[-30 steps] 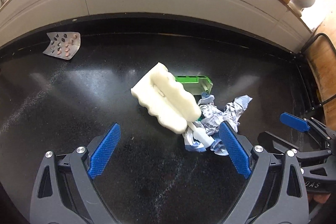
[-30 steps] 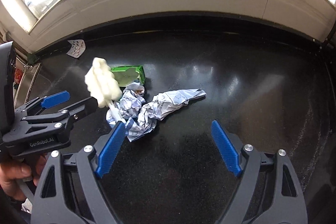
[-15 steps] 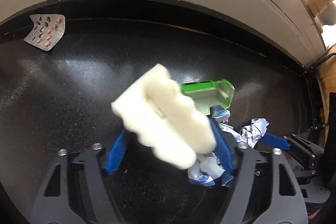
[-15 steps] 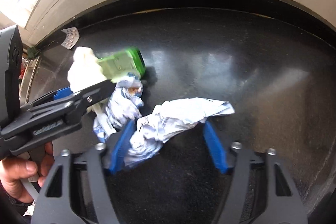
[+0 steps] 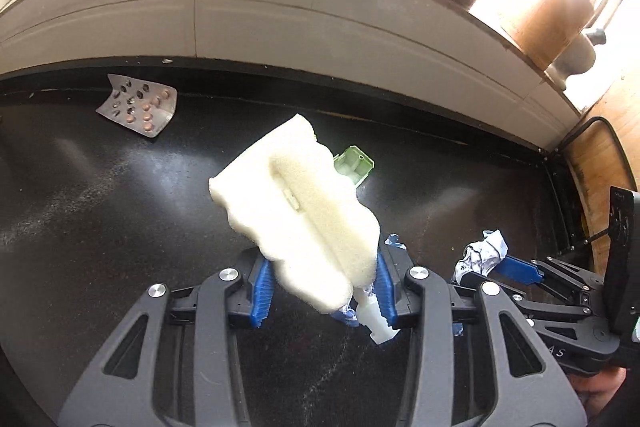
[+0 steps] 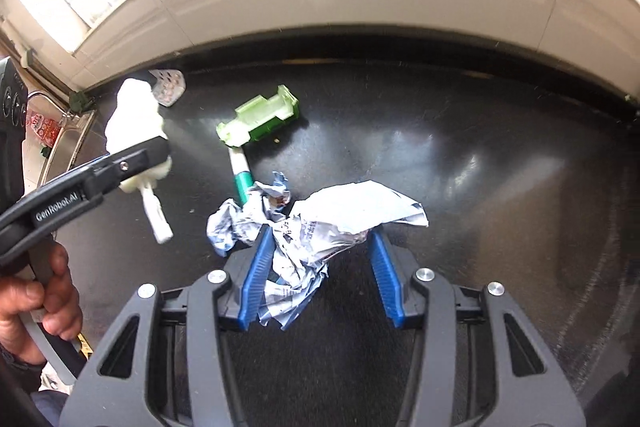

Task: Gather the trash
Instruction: 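Grasp the white foam block with the left tool while the right tool grasps crumpled paper, then carry the foam block and crumpled paper to the black bin and release both, then swing both tools back over the countertop, then grasp the green plastic box with the left tool while the right tool grasps crumpled foil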

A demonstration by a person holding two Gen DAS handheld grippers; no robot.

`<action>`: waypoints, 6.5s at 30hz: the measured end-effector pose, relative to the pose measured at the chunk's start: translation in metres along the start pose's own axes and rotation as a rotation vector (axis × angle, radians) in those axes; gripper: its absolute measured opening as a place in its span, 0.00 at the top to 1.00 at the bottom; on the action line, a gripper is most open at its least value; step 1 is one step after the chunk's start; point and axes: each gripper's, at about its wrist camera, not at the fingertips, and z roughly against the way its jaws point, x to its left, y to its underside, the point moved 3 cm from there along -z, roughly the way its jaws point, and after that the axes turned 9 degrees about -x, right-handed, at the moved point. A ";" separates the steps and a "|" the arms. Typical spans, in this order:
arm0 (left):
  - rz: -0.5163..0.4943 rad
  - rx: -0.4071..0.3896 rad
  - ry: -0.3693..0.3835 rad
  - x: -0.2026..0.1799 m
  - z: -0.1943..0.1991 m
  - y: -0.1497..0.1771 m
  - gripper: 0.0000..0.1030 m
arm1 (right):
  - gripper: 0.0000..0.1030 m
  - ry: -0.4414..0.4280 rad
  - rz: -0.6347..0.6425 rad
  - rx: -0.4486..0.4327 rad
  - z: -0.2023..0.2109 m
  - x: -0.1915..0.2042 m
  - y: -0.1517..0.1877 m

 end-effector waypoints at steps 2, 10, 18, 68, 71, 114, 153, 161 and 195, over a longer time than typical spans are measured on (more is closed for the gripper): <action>-0.004 -0.016 -0.009 0.001 0.017 0.002 0.60 | 0.53 0.004 0.013 -0.023 0.015 0.005 0.003; -0.047 -0.035 -0.037 0.000 0.067 0.041 0.60 | 0.53 0.015 0.037 -0.084 0.060 0.023 0.023; -0.068 -0.038 -0.036 -0.002 0.097 0.069 0.60 | 0.53 0.018 0.050 -0.108 0.087 0.040 0.048; 0.704 -0.154 -0.741 0.328 0.348 0.358 0.60 | 0.52 -0.726 1.115 0.285 0.008 0.601 0.246; 0.727 -0.156 -0.733 0.343 0.336 0.368 0.60 | 0.51 -0.716 1.158 0.318 -0.013 0.619 0.267; 0.624 -0.132 -0.723 0.378 0.328 0.373 0.14 | 0.20 -0.687 1.065 0.271 -0.012 0.636 0.243; -0.263 -0.101 -0.037 -0.001 0.126 0.089 0.11 | 0.18 0.031 0.068 -0.249 0.148 0.074 0.027; -0.222 -0.066 -0.077 0.020 0.105 0.079 0.11 | 0.18 0.003 0.078 -0.217 0.116 0.074 0.006; -0.588 0.088 0.156 -0.027 -0.128 -0.009 0.11 | 0.41 -0.051 0.274 0.045 -0.071 0.066 0.019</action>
